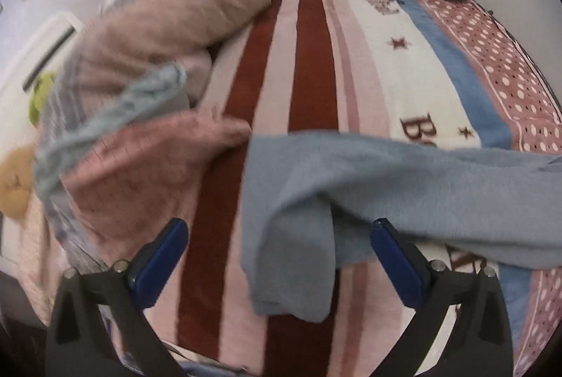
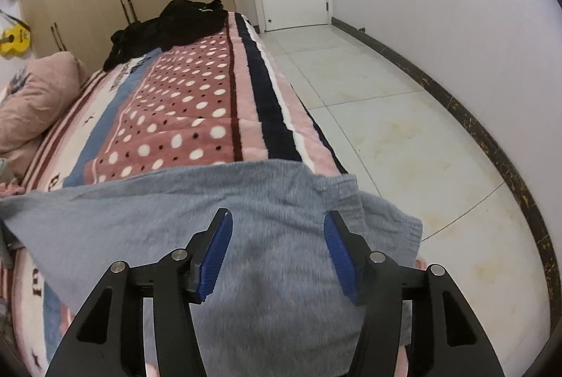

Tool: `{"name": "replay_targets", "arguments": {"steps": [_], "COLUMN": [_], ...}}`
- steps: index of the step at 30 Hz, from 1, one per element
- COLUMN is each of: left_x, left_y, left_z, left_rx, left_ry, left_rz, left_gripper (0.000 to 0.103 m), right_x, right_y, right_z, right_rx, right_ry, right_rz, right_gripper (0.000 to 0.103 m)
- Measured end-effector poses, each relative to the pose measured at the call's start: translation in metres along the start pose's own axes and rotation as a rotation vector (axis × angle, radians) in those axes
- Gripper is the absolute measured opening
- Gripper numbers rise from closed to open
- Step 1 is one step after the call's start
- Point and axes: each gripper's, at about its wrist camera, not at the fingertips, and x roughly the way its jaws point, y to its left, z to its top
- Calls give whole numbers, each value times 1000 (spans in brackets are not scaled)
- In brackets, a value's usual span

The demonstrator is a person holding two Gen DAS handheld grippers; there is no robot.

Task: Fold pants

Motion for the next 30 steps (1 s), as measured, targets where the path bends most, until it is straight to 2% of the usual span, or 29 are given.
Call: {"name": "replay_targets", "arguments": {"steps": [5,10,11,13,14,15,16,17,19,22,25,26,28,29,30], "left_x": [31,57,59,56,55,54,53,50,45,46,60,66,75,79,80], "left_y": [-11,-13,-12,-10,-7,-2,2,7,20,48,50,46,45,43,46], "left_z": [-32,-45,-45,-42,-39,-34,-30,-23,-10,13,31,36,45,50,54], "left_rx": [1,-10,-24,-33,-41,-62,-77,-82,-86,-188,-181,-165,-126,-112,-109], "left_ry": [58,97,89,63,66,83,91,86,59,51,51,45,41,34,24], "left_rz": [-16,34,43,46,32,7,0,25,108,136,174,195,249,330,392], "left_gripper": [102,102,99,64,29,9,8,7,7,7,9,13,37,65,86], "right_x": [0,3,3,6,6,6,6,6,6,5,9,10,12,13,14], "right_y": [-5,-9,-9,-8,-7,-7,-8,-7,-8,-11,-17,-18,-20,-19,-18], "right_z": [-15,-29,-30,-33,-35,-35,-35,-35,-35,-32,-27,-27,-26,-26,-26], "right_rx": [19,18,16,13,12,12,14,13,13,7,13,18,22,18,11], "right_ry": [13,29,30,34,35,35,35,35,37,35,42,45,48,50,53], "right_rz": [29,37,36,33,32,32,32,33,35,21,13,16,14,10,6], "right_gripper": [50,50,50,50,50,50,50,50,50,50,50,50,50,50,50]}}
